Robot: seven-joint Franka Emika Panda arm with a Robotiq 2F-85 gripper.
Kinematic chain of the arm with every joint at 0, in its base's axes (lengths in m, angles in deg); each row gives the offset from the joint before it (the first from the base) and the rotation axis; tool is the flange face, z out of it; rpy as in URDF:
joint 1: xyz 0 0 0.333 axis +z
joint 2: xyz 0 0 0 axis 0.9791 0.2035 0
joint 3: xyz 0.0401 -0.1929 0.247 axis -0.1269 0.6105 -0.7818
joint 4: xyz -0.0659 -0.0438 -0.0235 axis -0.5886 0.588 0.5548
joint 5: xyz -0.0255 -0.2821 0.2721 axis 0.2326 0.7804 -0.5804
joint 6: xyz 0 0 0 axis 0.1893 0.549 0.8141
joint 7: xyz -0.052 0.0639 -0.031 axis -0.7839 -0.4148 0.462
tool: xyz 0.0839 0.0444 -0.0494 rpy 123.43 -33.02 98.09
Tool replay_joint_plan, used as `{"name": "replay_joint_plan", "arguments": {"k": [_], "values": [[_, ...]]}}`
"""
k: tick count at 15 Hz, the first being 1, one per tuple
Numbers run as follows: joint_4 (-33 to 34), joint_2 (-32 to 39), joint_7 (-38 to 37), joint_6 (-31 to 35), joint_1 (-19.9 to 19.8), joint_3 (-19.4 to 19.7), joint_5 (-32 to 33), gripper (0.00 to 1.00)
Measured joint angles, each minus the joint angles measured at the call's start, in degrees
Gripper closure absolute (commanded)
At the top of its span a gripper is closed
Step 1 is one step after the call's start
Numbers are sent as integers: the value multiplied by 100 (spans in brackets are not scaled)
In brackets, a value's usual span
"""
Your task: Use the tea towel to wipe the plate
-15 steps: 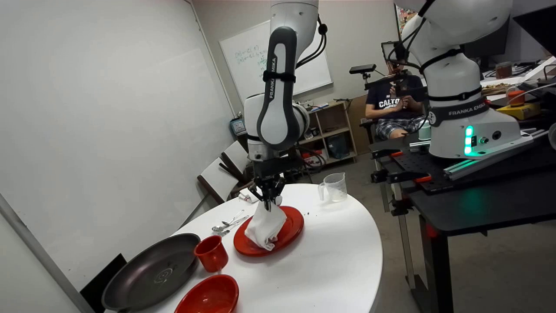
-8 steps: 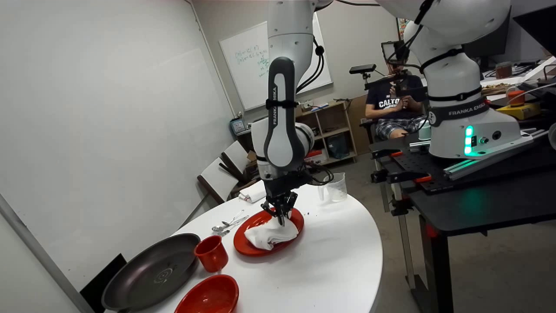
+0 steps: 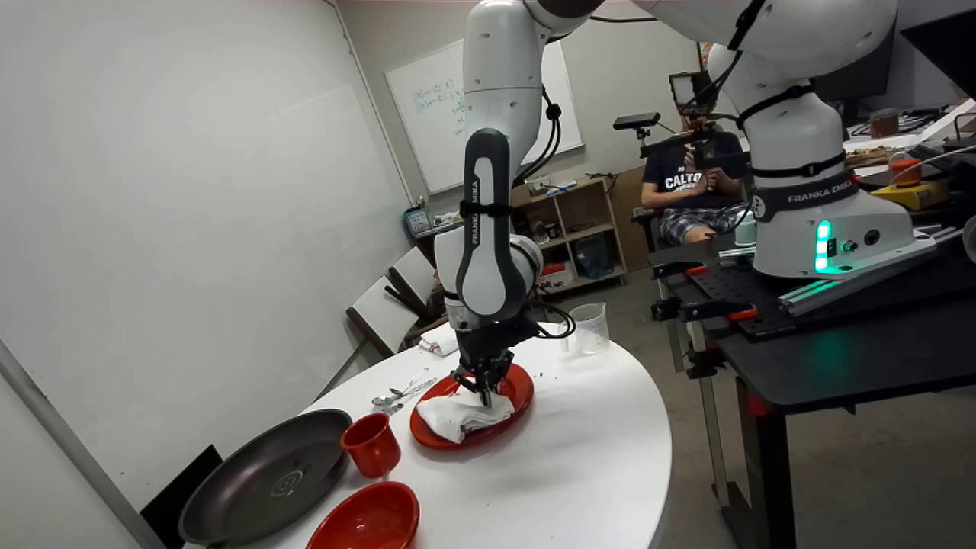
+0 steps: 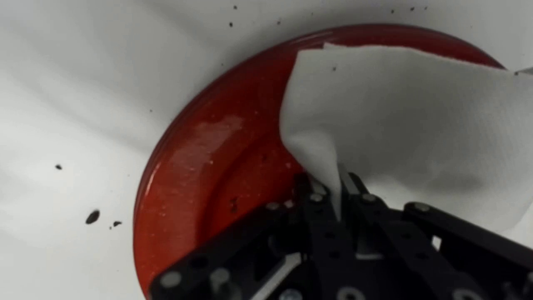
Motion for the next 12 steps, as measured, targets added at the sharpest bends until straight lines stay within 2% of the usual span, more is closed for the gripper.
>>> {"name": "replay_joint_plan", "arguments": {"k": [4, 6, 8, 12], "values": [[124, 196, -75, -141, 439, 523, 52, 98], [150, 209, -95, -297, 564, 636, 79, 98], [195, 182, -88, -494, 508, 563, 87, 98], [353, 80, -64, -1277, 144, 220, 109, 98]]}}
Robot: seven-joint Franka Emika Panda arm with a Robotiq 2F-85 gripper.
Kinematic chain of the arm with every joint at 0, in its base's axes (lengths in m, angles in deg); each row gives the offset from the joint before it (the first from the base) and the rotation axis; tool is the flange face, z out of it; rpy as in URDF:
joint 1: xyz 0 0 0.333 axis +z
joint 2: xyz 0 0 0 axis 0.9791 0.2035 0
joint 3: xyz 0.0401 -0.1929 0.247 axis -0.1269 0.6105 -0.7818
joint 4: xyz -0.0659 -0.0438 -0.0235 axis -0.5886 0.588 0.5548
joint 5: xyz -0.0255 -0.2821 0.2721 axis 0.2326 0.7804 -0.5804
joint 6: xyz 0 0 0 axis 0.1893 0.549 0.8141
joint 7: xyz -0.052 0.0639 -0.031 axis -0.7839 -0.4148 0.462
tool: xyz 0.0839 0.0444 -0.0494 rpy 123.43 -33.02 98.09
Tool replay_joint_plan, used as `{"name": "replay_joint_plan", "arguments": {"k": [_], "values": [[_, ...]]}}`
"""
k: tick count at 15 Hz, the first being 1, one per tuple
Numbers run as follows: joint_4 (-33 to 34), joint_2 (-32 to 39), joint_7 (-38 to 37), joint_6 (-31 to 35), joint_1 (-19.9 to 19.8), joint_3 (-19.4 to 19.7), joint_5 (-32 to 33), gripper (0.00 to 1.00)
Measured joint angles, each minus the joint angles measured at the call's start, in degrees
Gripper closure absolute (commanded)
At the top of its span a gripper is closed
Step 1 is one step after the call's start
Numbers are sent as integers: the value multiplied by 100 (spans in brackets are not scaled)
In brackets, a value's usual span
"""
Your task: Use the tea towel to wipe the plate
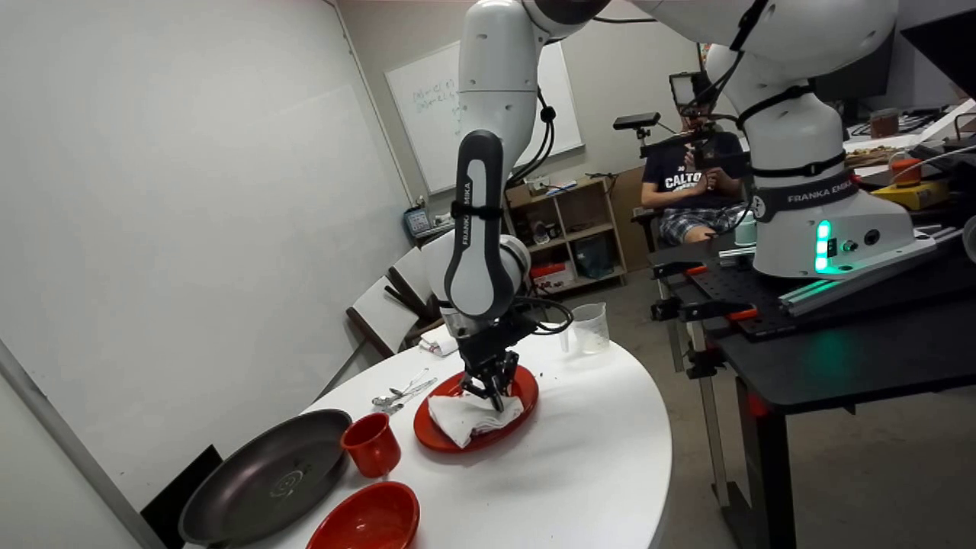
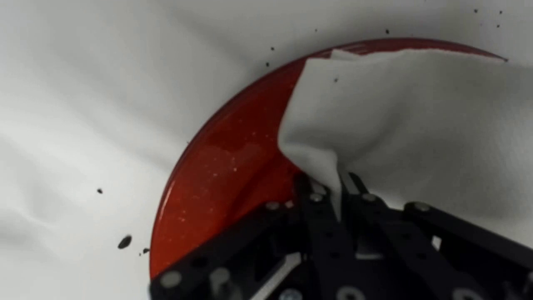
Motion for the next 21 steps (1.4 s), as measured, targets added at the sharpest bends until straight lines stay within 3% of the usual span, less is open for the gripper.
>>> {"name": "replay_joint_plan", "arguments": {"k": [3, 7, 15, 21], "values": [[131, -21, -3, -605, -89, -27, 93, 98], [175, -19, -53, -745, -111, -32, 283, 98], [180, 128, -1226, -1162, 970, 972, 1954, 98], [194, 223, -1742, -1026, 1353, 1222, 2819, 98]]}}
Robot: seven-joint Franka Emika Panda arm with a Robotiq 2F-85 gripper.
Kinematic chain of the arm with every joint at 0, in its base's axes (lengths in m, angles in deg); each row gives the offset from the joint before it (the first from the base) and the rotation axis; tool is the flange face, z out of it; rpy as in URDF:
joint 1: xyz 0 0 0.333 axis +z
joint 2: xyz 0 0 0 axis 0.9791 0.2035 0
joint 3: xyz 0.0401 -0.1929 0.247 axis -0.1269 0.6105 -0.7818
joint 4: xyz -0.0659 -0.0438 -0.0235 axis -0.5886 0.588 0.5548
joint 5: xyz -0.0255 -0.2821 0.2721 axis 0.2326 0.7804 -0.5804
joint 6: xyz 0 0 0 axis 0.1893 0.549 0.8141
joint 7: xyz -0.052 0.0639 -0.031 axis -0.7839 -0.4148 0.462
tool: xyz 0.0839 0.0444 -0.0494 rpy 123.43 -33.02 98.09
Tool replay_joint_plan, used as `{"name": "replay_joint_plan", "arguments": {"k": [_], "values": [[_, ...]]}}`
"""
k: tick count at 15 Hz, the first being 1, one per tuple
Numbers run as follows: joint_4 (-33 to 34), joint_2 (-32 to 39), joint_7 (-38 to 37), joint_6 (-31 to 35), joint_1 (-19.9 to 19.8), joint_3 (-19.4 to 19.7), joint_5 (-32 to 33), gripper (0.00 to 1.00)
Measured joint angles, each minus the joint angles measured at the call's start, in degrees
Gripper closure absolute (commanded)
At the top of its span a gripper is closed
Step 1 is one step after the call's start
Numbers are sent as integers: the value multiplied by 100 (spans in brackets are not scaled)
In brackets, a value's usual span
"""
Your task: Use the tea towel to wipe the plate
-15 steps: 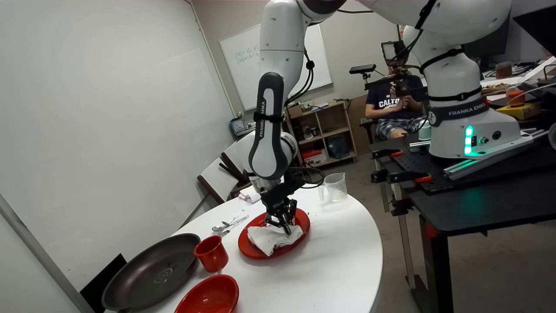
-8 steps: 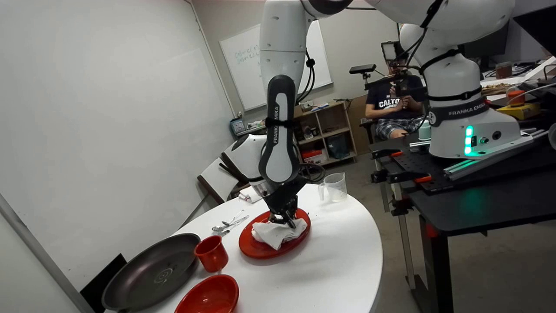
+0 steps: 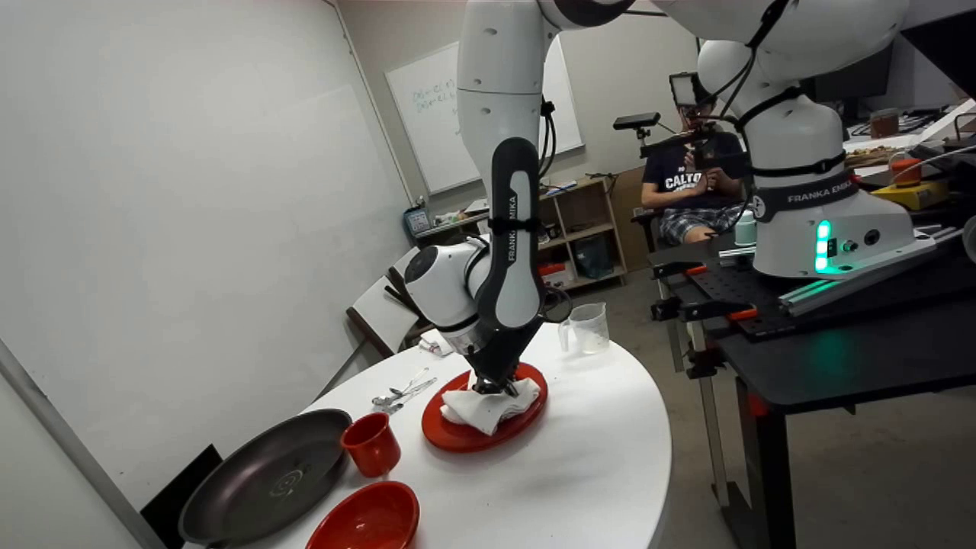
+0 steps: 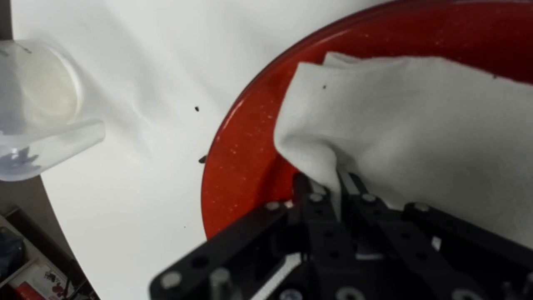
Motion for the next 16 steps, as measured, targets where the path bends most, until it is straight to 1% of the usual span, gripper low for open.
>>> {"name": "replay_joint_plan", "arguments": {"k": [2, 5, 8, 12, 16], "values": [[-7, -4, -10, 322, -2, -12, 36, 98], [-37, -13, -1, 987, -76, -92, 27, 98], [-64, -12, 6, 1384, -148, -127, 8, 98], [-117, -9, 2, 1444, -162, -55, -31, 98], [-172, -5, -16, 1031, -153, 31, -61, 98]]}}
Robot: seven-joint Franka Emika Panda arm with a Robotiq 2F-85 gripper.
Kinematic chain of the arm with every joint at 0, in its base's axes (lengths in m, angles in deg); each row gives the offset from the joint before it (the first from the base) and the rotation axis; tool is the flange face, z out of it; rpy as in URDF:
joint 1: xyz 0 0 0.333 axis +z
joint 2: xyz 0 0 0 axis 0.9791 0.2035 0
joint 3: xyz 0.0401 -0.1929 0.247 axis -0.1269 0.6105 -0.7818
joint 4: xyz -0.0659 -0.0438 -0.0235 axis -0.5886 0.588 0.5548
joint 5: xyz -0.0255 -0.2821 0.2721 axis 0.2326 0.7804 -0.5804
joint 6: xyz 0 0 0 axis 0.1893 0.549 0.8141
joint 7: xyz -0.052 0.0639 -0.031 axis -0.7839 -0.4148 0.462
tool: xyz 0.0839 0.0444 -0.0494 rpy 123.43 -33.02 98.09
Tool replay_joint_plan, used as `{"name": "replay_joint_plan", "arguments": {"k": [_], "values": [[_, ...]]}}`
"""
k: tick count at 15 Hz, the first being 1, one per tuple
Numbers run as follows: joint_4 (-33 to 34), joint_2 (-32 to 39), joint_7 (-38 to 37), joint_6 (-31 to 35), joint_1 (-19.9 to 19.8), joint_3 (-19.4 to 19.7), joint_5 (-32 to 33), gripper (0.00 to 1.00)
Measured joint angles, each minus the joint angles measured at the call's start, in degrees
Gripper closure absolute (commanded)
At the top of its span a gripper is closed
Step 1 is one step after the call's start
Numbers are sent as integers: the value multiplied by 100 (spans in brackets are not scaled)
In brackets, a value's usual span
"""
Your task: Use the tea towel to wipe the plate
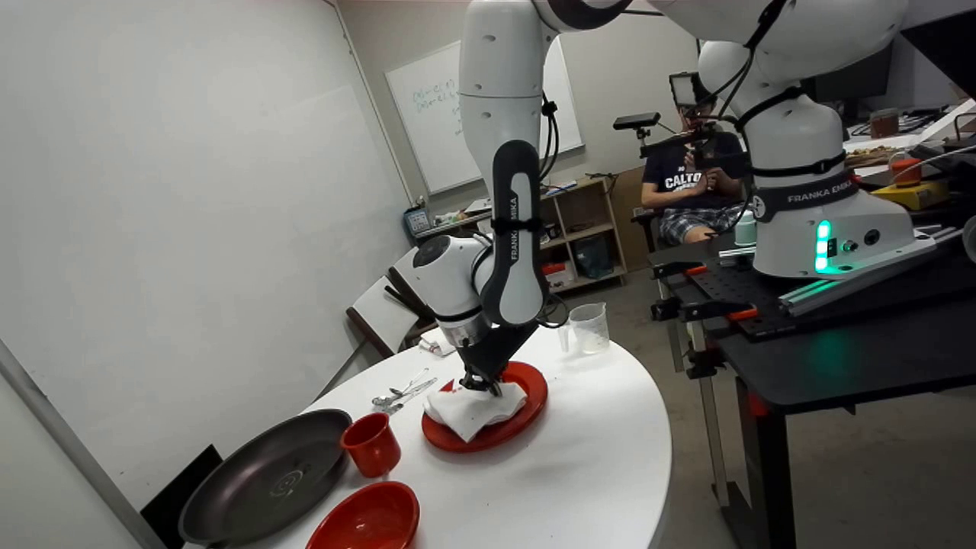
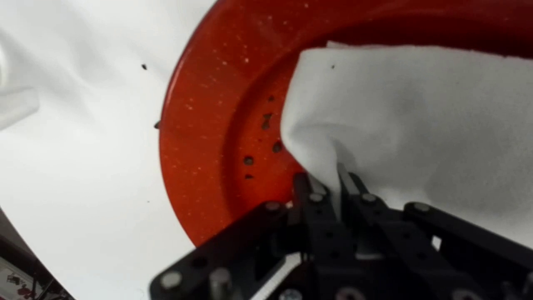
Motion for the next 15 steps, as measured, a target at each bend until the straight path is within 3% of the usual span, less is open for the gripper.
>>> {"name": "replay_joint_plan", "arguments": {"k": [4, 8, 15], "values": [[-1, -88, 81, -505, -218, -259, -90, 98], [-2, -343, 756, -817, -1125, -1262, -682, 98], [-6, -421, 2367, -672, -2524, -2765, -2279, 98]]}}
